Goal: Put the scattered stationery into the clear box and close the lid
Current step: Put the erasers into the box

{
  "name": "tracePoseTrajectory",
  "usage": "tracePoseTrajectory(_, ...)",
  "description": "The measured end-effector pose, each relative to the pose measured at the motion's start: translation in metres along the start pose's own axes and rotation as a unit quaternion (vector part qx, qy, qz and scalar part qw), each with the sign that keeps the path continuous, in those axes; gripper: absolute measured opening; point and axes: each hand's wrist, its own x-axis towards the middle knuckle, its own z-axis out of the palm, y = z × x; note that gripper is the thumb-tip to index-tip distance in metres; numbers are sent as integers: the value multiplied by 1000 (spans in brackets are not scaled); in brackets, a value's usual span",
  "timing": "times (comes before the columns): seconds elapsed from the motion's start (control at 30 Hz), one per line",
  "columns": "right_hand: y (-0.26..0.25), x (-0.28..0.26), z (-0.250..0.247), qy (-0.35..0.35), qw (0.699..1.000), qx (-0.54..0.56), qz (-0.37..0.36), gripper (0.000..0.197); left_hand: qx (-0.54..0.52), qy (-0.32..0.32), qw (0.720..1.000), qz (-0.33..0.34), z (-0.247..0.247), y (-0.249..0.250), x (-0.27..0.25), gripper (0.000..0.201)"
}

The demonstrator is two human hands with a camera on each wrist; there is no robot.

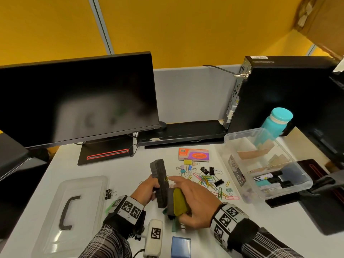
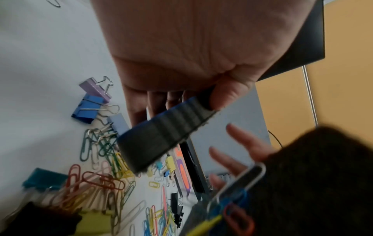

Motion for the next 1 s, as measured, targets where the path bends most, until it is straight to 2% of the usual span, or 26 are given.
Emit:
tracePoseTrajectory(0.1, -8, 10, 0, -4, 1000, -4, -4, 72, -4, -24, 1000, -3, 5, 1, -4, 15)
tracePoseTrajectory(0.17, -8, 12, 4, -19, 1000, -11, 5, 69, 8, -18, 1000, -6, 7, 4, -4, 9)
tracePoseTrajectory(0.23, -4, 8, 10, -45, 999, -13, 23, 63, 22, -7, 1000, -3, 5, 8, -3, 30)
tracePoseTrajectory(0.3, -1, 2, 12, -75, 996, -20, 40, 57, -10, -16, 1000, 10, 0, 9, -2, 46)
tracePoseTrajectory(0.4, 7, -4, 14, -94, 993, -25, 64, 58, 4, -38, 999, 11, -1, 15, -6, 36)
tracePoseTrajectory(0.5, 10, -4, 6, -51, 993, 12, 102, 59, 30, -31, 999, 5, -1, 13, -4, 46)
tracePoseTrajectory(0.6, 13, -4, -6, 3, 988, 59, 140, 74, 42, -2, 999, -16, -7, 7, -2, 31)
tracePoseTrajectory(0.7, 16, -4, -15, 34, 985, 74, 149, 78, 20, 7, 1000, -22, -15, 0, -4, 34)
tracePoseTrajectory(0.83, 15, -1, -21, 89, 972, 167, 136, 60, -16, 1, 1000, -16, -18, -4, -14, 53)
tracePoseTrajectory(0.87, 14, 1, -21, 104, 967, 178, 146, 50, -14, -2, 1000, -15, -16, -2, -15, 52)
tracePoseTrajectory(0.93, 12, 7, -21, 121, 960, 187, 168, 25, -16, -15, 1000, -13, -10, 2, -18, 26)
tracePoseTrajectory(0.97, 9, 10, -20, 123, 957, 198, 172, 19, -20, -21, 1000, -10, -6, 4, -18, 21)
tracePoseTrajectory(1.0, 4, 14, -20, 123, 954, 211, 173, 18, -34, -25, 999, -10, -4, 4, -17, 25)
